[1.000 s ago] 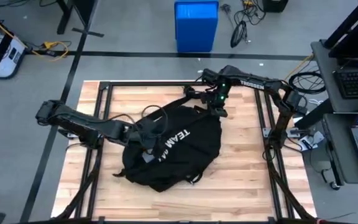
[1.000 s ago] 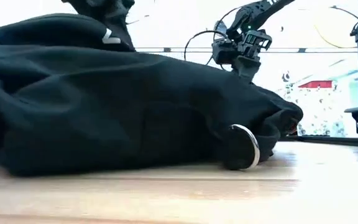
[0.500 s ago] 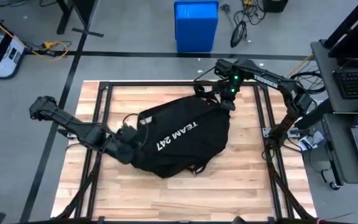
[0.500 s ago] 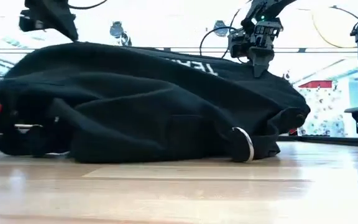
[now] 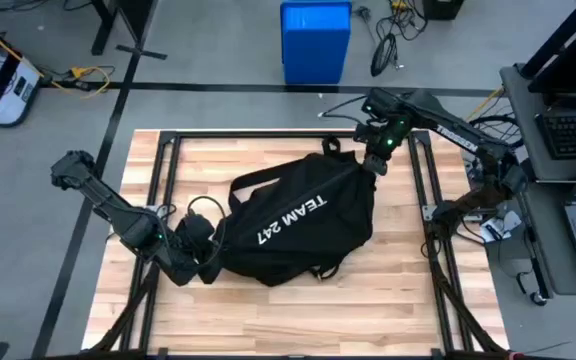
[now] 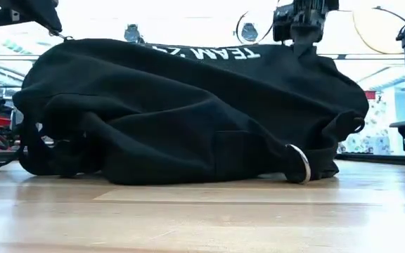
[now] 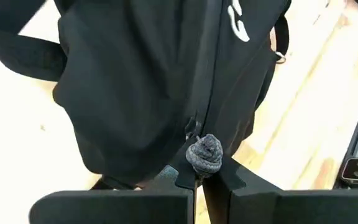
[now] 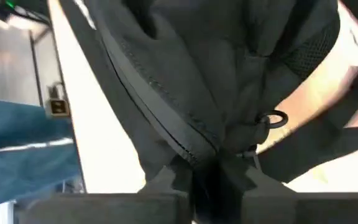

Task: Unpack backpack
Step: Close the black backpack, then return to Home Position

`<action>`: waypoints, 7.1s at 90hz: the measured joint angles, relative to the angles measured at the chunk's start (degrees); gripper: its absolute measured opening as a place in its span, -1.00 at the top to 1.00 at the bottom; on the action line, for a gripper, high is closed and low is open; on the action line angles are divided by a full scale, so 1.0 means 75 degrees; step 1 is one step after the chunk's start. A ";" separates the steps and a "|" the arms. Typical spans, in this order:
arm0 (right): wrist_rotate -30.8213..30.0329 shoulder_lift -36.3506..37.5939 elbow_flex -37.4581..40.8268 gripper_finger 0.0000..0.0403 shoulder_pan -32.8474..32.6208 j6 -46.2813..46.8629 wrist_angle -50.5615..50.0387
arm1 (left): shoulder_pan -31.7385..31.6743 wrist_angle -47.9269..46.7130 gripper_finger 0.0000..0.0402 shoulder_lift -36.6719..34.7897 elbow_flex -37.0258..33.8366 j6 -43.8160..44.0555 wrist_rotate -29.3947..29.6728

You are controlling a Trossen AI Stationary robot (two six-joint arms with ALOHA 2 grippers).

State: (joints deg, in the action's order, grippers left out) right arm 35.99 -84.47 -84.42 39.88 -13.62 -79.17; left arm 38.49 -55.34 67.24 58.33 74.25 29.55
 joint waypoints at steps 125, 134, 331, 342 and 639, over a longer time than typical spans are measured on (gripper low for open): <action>-0.1438 -0.4775 -0.1825 -0.26 -0.5013 0.0469 0.7938 | -0.0112 0.0375 1.00 -0.0003 0.0000 -0.0998 0.1555; -0.1204 -0.5192 -0.2148 -0.19 -0.5031 0.0519 0.7911 | -0.0177 0.0439 1.00 0.0000 0.0000 -0.1025 0.1555; -0.0570 -0.2946 -0.3745 0.56 -0.4917 0.2330 0.3706 | 0.0577 0.0180 0.32 -0.0022 0.1386 -0.1302 0.2470; -0.0555 -0.2943 -0.4311 0.75 -0.4902 0.2335 0.3570 | 0.0218 0.0625 0.55 -0.0314 0.1528 -0.2720 0.2501; -0.3381 0.2324 -0.3835 1.00 -0.2592 0.0941 -0.1117 | -0.0124 0.6217 1.00 -0.2846 -0.2949 -0.7720 0.2047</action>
State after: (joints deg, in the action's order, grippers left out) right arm 10.64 -67.04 -113.19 20.44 -6.57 -87.55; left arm 37.56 -8.71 45.90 36.21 16.34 44.90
